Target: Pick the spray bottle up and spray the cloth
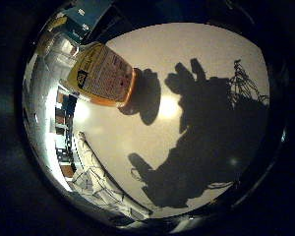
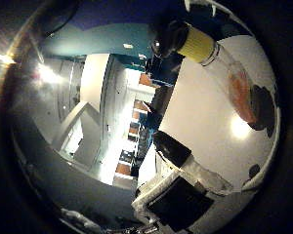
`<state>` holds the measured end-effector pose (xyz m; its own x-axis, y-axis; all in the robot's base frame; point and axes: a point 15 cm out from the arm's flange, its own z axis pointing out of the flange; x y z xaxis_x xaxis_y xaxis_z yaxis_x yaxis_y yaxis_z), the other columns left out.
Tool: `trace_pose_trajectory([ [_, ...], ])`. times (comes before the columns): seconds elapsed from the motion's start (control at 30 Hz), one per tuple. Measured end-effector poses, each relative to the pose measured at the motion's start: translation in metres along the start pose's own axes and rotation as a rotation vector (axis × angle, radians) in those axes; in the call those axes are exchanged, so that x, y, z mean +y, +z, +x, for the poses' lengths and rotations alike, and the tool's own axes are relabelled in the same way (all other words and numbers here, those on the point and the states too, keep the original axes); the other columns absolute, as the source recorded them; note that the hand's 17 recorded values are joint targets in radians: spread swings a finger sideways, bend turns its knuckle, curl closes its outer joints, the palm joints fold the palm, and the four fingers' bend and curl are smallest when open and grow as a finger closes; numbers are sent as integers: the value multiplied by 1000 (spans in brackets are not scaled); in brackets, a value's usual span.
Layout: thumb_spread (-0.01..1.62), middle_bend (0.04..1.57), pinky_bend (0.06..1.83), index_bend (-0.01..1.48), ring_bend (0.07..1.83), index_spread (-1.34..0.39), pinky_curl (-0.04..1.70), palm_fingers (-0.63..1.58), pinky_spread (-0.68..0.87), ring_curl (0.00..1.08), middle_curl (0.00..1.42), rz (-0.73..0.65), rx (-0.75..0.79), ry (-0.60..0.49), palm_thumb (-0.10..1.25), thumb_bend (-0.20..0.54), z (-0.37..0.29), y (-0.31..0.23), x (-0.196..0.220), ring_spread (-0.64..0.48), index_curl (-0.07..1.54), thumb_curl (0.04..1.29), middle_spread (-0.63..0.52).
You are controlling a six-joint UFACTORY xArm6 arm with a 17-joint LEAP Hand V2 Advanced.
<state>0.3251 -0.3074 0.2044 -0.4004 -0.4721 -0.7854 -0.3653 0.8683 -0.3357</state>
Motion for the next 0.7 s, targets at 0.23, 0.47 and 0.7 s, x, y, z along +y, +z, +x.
trace_pose_trajectory([
  [0.23,1097,319,461,165,586,-75,280,181,402,347,403,5,3,14,597,-22,6,4,-6,161,308,323,172],
  [0.47,1094,325,451,165,576,-74,276,192,402,341,405,-6,-6,20,605,-21,8,16,-14,178,311,329,173],
  [0.7,1093,328,438,162,579,-70,273,203,402,341,405,-21,-18,14,605,-22,6,30,-23,172,312,334,169],
])
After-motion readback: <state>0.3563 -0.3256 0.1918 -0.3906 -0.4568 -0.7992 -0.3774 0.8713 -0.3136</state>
